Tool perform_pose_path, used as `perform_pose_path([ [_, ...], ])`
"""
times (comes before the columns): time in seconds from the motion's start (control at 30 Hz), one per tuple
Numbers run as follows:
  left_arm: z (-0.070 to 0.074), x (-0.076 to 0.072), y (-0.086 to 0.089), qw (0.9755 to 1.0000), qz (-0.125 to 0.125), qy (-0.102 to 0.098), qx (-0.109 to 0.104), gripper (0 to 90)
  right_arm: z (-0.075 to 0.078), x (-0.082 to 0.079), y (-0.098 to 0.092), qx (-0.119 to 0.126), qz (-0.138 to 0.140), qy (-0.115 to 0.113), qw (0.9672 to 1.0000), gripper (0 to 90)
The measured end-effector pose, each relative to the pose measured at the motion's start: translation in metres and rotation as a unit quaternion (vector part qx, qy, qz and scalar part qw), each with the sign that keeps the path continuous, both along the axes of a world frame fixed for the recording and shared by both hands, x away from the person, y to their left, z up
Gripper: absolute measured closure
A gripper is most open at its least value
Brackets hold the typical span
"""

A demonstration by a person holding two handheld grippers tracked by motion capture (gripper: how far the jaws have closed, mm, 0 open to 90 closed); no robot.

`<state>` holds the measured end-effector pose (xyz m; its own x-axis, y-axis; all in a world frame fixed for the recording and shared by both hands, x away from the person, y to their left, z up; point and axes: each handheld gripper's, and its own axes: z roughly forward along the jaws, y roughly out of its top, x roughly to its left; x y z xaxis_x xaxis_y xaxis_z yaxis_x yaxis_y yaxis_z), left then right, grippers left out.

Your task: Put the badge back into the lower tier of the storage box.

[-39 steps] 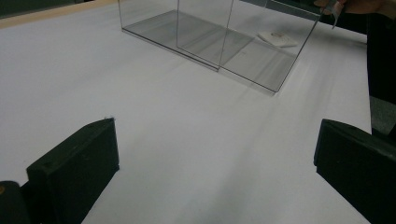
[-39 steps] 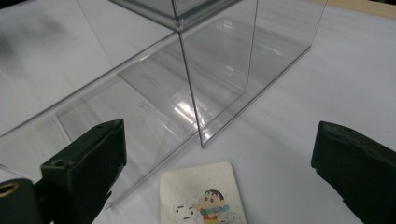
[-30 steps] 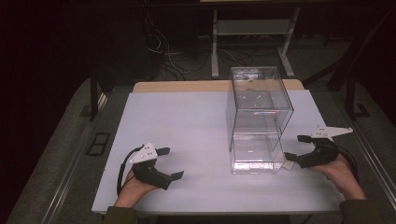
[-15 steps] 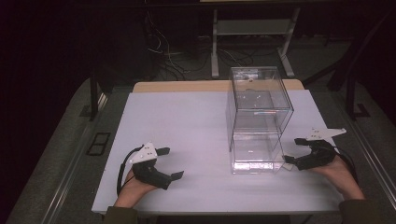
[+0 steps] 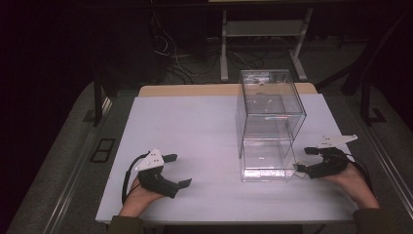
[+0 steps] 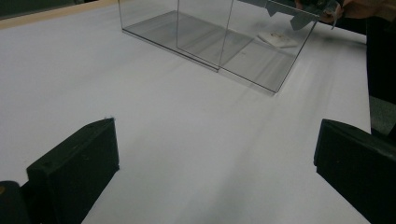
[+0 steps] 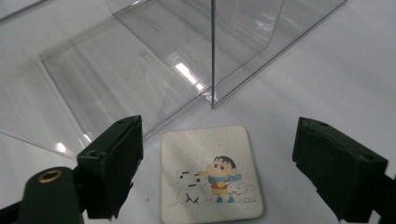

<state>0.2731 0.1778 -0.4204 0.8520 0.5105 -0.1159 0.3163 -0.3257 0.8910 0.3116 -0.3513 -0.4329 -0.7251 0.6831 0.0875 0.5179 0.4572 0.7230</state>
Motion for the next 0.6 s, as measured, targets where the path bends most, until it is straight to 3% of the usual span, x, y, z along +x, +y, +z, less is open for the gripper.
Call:
perform_pose_path([
  [0.6,-0.0004,0.0,-0.0003,1.0,0.0,0.001,-0.002,0.0,-0.0082,0.0006,0.0088,-0.042,0.019,0.014,0.9988,28.9],
])
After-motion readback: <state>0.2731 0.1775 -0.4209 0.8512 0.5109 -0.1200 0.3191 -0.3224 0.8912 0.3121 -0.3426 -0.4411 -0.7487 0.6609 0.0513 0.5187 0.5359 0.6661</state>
